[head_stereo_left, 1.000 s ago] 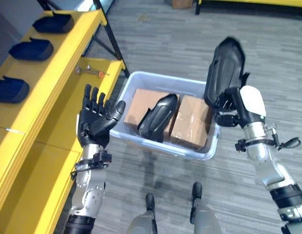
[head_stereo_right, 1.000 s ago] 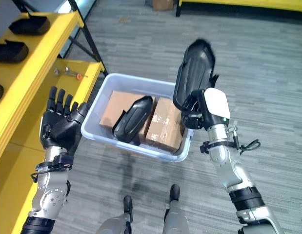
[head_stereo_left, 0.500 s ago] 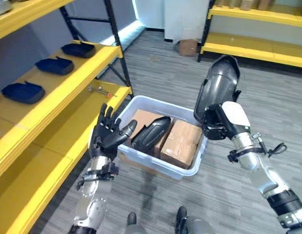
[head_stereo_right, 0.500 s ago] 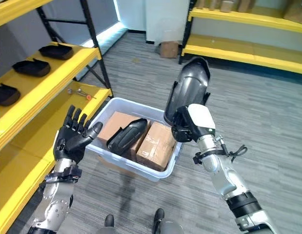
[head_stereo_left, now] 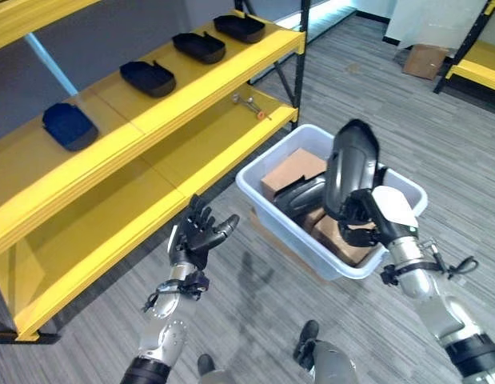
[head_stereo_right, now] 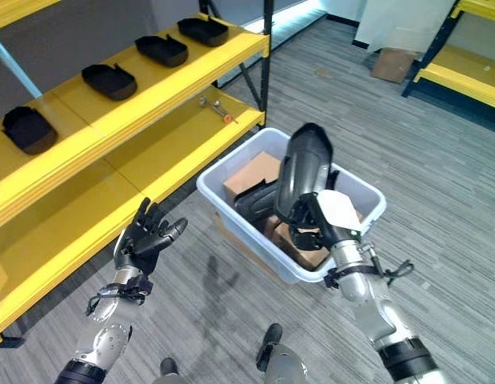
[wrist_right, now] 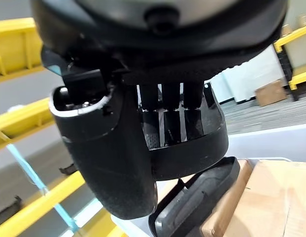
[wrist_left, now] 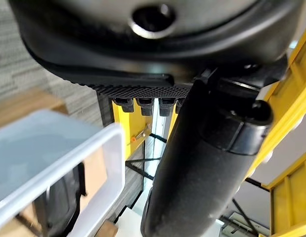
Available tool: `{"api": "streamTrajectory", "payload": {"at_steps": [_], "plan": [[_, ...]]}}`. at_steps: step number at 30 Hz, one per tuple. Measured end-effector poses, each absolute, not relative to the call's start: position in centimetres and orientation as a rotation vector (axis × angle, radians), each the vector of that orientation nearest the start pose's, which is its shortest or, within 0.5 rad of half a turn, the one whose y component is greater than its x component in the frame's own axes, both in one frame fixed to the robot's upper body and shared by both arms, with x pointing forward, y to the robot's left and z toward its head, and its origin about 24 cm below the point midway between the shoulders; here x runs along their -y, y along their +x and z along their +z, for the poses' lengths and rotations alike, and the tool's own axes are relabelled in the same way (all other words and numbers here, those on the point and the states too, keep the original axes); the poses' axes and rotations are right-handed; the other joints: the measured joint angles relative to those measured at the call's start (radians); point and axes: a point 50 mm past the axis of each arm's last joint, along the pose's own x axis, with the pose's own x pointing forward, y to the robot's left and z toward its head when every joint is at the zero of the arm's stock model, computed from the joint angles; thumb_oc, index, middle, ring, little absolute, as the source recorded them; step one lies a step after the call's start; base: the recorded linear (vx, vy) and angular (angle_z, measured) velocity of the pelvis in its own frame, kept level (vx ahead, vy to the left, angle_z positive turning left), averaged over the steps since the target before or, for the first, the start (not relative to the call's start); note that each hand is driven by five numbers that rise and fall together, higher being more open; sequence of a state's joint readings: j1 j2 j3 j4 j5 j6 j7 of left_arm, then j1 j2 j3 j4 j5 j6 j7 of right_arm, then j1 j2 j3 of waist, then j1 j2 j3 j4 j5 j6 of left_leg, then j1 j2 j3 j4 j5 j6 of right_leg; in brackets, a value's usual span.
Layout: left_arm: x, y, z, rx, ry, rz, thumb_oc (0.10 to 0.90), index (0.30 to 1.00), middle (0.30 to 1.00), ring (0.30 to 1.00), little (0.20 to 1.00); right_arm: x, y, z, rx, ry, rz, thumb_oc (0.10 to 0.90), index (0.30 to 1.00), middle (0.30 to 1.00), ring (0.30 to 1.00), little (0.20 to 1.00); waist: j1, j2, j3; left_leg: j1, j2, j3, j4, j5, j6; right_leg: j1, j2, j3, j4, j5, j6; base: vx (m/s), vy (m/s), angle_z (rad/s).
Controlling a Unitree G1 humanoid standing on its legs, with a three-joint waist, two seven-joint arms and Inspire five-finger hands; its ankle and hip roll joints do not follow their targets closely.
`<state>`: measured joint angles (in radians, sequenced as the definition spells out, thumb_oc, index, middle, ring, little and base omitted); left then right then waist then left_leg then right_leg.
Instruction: Move parts from the plastic box to the shelf.
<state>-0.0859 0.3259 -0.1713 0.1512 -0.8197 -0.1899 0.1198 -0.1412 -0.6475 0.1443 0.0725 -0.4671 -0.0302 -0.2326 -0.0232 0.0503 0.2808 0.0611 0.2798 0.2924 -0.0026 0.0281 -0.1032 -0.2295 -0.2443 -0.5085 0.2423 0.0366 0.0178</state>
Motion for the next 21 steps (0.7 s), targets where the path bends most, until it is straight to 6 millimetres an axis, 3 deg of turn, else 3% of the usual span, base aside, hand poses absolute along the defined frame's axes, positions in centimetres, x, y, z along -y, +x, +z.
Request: {"api": "streamTrajectory", "payload": {"at_steps": [1, 2, 3, 4, 7, 8, 10, 11, 12, 14, 15, 16, 17, 18, 19, 20, 21], "plan": [[-19.4, 26.6, 4.1, 0.013, -0.476, 0.07, 0.9, 1.0, 1.0, 1.0, 1.0, 23.8, 27.6, 9.4, 0.199, -1.104, -0.084, 0.4, 0.3, 0.3, 0.3, 0.3, 0.015, -0.019, -0.001, -0.018, -0.063, 0.006, 0.02, -0.019, -0.008, 0.012, -0.026, 0.042, -0.058, 0.042, 0.035, 0.17, 0.401, 0.06], [-19.6, 26.3, 3.8, 0.001, -0.471, 0.078, 0.9, 1.0, 1.0, 1.0, 1.0, 23.6, 27.6, 9.2, 0.192, -1.095, -0.081, 0.4, 0.3, 0.3, 0.3, 0.3, 0.017, -0.028, -0.002, -0.01, -0.098, 0.004, 0.021, -0.028, -0.004, 0.029, -0.059, 0.044, -0.098, 0.09, 0.037, 0.16, 0.466, 0.11], [-19.7, 26.1, 3.6, -0.004, -0.47, 0.083, 0.9, 1.0, 1.0, 1.0, 1.0, 23.5, 27.5, 9.1, 0.19, -1.095, -0.076, 0.4, 0.3, 0.3, 0.3, 0.3, 0.018, -0.03, -0.003, -0.01, -0.115, 0.004, 0.02, -0.029, -0.002, 0.04, -0.072, 0.046, -0.115, 0.099, 0.035, 0.09, 0.376, 0.2], [-20.0, 26.0, 3.5, -0.005, -0.464, 0.092, 0.9, 1.0, 1.0, 1.0, 1.0, 23.2, 27.5, 8.8, 0.184, -1.081, -0.071, 0.4, 0.3, 0.3, 0.3, 0.3, 0.032, -0.052, -0.007, -0.021, -0.158, 0.001, 0.026, -0.043, 0.01, 0.046, -0.092, 0.081, -0.144, 0.138, 0.055, 0.07, 0.364, 0.18], [-20.2, 25.9, 3.5, -0.002, -0.457, 0.101, 0.9, 1.0, 1.0, 1.0, 1.0, 22.0, 27.9, 8.8, 0.203, -1.055, -0.05, 0.4, 0.3, 0.3, 0.3, 0.3, 0.056, -0.095, -0.018, -0.064, -0.22, -0.018, 0.056, -0.062, 0.037, 0.044, -0.143, 0.087, -0.208, 0.218, 0.064, 0.03, 0.263, 0.25], [-20.4, 25.9, 3.6, -0.002, -0.446, 0.104, 0.9, 1.0, 1.0, 1.0, 1.0, 20.9, 28.4, 9.0, 0.23, -1.051, -0.018, 0.4, 0.3, 0.3, 0.3, 0.3, 0.056, -0.112, -0.021, -0.097, -0.244, -0.026, 0.084, -0.066, 0.05, 0.044, -0.162, 0.09, -0.241, 0.277, 0.051, 0.08, 0.352, 0.37], [-20.4, 26.1, 3.7, 0.001, -0.441, 0.104, 0.9, 1.0, 1.0, 1.0, 1.0, 20.0, 28.8, 9.4, 0.257, -1.047, 0.008, 0.4, 0.3, 0.3, 0.3, 0.3, 0.056, -0.117, -0.022, -0.132, -0.271, -0.036, 0.117, -0.089, 0.081, 0.043, -0.187, 0.094, -0.259, 0.351, 0.018, 0.09, 0.267, 0.35], [-20.4, 26.2, 3.8, 0.006, -0.428, 0.099, 0.9, 1.0, 1.0, 1.0, 1.0, 19.9, 28.9, 9.5, 0.262, -1.04, 0.007, 0.4, 0.3, 0.3, 0.3, 0.3, 0.051, -0.12, -0.024, -0.152, -0.288, -0.054, 0.136, -0.106, 0.108, 0.041, -0.211, 0.109, -0.26, 0.372, 0.021, 0.09, 0.171, 0.38], [-20.4, 26.3, 3.9, 0.011, -0.404, 0.094, 0.9, 1.0, 1.0, 1.0, 1.0, 19.7, 28.9, 9.5, 0.262, -1.032, 0.009, 0.4, 0.3, 0.3, 0.3, 0.3, 0.05, -0.126, -0.033, -0.144, -0.303, -0.049, 0.117, -0.098, 0.105, 0.037, -0.228, 0.129, -0.274, 0.414, 0.033, 0.18, 0.302, 0.29], [-21.0, 26.4, 4.2, 0.015, -0.371, 0.096, 0.9, 1.0, 1.0, 1.0, 1.0, 19.3, 28.9, 9.3, 0.262, -1.033, 0.032, 0.4, 0.3, 0.3, 0.3, 0.3, 0.051, -0.128, -0.034, -0.151, -0.321, -0.06, 0.121, -0.092, 0.118, 0.031, -0.245, 0.179, -0.256, 0.477, -0.001, 0.12, 0.212, 0.35], [-21.3, 26.5, 4.1, 0.011, -0.357, 0.1, 0.9, 1.0, 1.0, 1.0, 1.0, 19.2, 28.8, 9.0, 0.255, -1.034, 0.044, 0.4, 0.3, 0.3, 0.3, 0.3, 0.038, -0.124, -0.035, -0.149, -0.32, -0.084, 0.123, -0.089, 0.126, 0.015, -0.249, 0.272, -0.208, 0.47, -0.002, 0.1, 0.215, 0.59], [-21.6, 26.5, 4.1, 0.008, -0.345, 0.109, 0.9, 1.0, 1.0, 1.0, 1.0, 19.0, 28.6, 8.7, 0.245, -1.026, 0.051, 0.4, 0.3, 0.3, 0.3, 0.3, 0.022, -0.119, -0.037, -0.145, -0.313, -0.105, 0.117, -0.087, 0.137, -0.013, -0.228, 0.38, -0.128, 0.385, 0.056, 0.12, 0.276, 0.53], [-21.9, 26.5, 4.2, 0.011, -0.334, 0.113, 0.9, 1.0, 1.0, 1.0, 1.0, 19.0, 28.6, 8.6, 0.244, -1.03, 0.07, 0.4, 0.3, 0.3, 0.3, 0.3, 0.023, -0.119, -0.04, -0.145, -0.308, -0.116, 0.105, -0.081, 0.146, -0.033, -0.195, 0.439, -0.055, 0.283, 0.085, 0.1, 0.226, 0.39], [-21.9, 26.6, 4.2, 0.01, -0.326, 0.114, 0.9, 1.0, 1.0, 1.0, 1.0, 19.1, 28.5, 8.6, 0.243, -1.031, 0.076, 0.4, 0.3, 0.3, 0.3, 0.3, 0.022, -0.118, -0.039, -0.145, -0.314, -0.148, 0.095, -0.078, 0.159, -0.044, -0.127, 0.522, 0.01, 0.183, 0.099, 0.04, 0.081, 0.48], [-22.1, 26.6, 4.1, 0.008, -0.319, 0.13, 0.9, 1.0, 1.0, 1.0, 1.0, 19.3, 28.2, 8.3, 0.23, -1.025, 0.076, 0.4, 0.3, 0.3, 0.3, 0.3, 0.006, -0.11, -0.038, -0.132, -0.293, -0.171, 0.06, -0.055, 0.161, -0.039, -0.032, 0.572, 0.059, 0.056, 0.097, 0.05, 0.044, 0.46], [-22.1, 26.5, 4.0, 0.004, -0.301, 0.132, 0.9, 1.0, 1.0, 1.0, 1.0, 19.4, 28.0, 8.0, 0.22, -1.029, 0.085, 0.4, 0.3, 0.3, 0.3, 0.3, 0.003, -0.104, -0.037, -0.112, -0.284, -0.177, 0.021, -0.034, 0.152, -0.036, 0.036, 0.561, 0.054, 0.0, 0.081, 0.04, 0.026, 0.5], [-22.0, 26.5, 3.9, -0.003, -0.295, 0.128, 0.9, 1.0, 1.0, 1.0, 1.0, 19.5, 27.9, 7.9, 0.217, -1.033, 0.091, 0.4, 0.3, 0.3, 0.3, 0.3, -0.005, -0.106, -0.037, -0.105, -0.289, -0.182, 0.01, -0.029, 0.149, -0.021, 0.068, 0.526, -0.003, 0.005, 0.083, 0.05, 0.035, 0.22]]}}
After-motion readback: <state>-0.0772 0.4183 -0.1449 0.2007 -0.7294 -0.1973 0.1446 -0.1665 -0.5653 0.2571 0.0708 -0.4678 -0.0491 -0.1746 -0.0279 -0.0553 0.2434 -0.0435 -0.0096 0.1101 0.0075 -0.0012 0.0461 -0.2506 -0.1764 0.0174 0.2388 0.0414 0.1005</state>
